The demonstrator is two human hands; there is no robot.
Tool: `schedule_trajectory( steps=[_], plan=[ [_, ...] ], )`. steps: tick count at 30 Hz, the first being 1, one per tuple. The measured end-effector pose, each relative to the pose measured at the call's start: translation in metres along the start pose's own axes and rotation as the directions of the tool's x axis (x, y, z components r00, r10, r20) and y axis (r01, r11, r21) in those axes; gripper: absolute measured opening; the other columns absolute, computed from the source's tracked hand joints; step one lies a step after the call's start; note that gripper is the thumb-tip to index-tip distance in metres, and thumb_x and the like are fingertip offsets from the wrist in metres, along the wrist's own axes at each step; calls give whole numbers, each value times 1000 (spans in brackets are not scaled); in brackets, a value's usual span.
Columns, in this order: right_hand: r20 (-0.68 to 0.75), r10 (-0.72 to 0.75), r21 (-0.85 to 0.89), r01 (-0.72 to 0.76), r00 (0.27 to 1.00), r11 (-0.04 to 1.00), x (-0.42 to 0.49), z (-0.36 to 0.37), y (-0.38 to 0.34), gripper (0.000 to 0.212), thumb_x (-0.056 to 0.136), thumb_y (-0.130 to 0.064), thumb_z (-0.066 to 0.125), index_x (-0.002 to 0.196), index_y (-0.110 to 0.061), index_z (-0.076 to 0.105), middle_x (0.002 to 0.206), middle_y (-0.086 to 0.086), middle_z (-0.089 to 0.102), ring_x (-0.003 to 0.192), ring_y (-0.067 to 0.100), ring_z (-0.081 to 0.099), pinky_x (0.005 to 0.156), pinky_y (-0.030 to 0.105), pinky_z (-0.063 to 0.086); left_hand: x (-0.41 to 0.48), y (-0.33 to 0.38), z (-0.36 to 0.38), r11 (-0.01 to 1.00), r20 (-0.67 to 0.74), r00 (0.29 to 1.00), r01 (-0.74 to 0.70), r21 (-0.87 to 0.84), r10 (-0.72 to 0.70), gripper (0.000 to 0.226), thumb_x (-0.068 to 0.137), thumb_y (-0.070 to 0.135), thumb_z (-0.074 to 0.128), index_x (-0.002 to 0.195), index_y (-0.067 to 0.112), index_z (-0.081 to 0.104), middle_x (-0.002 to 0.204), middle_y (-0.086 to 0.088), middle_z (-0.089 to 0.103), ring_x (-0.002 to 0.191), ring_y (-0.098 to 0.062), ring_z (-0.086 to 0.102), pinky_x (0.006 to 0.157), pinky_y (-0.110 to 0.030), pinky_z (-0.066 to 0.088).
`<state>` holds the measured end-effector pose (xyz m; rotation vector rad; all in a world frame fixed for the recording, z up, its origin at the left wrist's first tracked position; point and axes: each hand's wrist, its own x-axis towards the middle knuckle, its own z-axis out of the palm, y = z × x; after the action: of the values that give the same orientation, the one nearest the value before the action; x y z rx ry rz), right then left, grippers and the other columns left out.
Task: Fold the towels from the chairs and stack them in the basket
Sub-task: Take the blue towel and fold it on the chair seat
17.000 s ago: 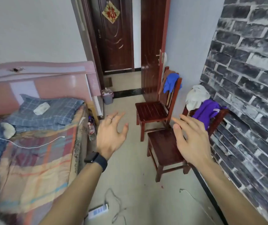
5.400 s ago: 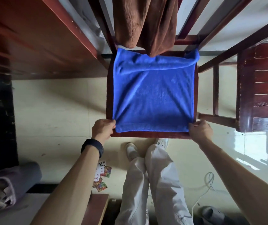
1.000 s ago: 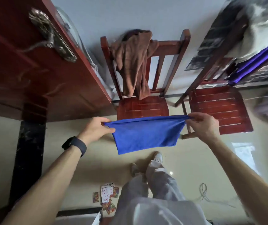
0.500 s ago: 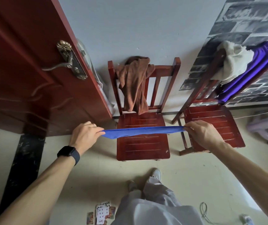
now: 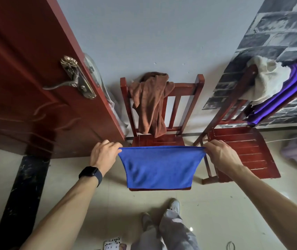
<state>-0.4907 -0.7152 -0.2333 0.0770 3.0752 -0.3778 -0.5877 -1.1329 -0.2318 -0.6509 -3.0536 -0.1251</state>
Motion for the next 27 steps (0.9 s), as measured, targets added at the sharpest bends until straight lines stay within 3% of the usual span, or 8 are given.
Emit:
schedule_trajectory(
  steps=[5,15,20,27],
  plan=[
    [-47,30,-22,-31,998,999,30,0,6,14,97,-16,58,105,-13,69,93,7,64,89,33,57,63,38,46,33,-3,6,999,-70,997,-13,49,16,7,81,21,79,84,19,73,68,0,69,75,-28,62,64,-36,46],
    [-82,25,-43,-29,996,999,46,37,20,9,94,-11,65,101,-11,70,95,7,65,83,31,56,61,42,53,40,-6,47,992,-143,982,-122,41,127,8,82,21,79,89,20,75,73,2,68,75,-27,61,63,-37,42],
    [10,96,-50,-95,995,994,16,121,36,10,86,-6,72,95,-9,70,95,10,64,82,37,58,62,44,54,7,-8,120,989,-46,988,-150,11,150,7,81,20,72,88,20,74,76,3,71,76,-27,61,63,-38,45],
    [320,280,-3,-294,905,956,-81,225,37,10,88,-6,68,95,-9,75,100,13,68,94,41,61,78,47,54,-83,14,204,997,358,931,-63,-43,74,22,62,13,88,74,23,72,66,6,68,70,-26,63,57,-33,49]
  ],
)
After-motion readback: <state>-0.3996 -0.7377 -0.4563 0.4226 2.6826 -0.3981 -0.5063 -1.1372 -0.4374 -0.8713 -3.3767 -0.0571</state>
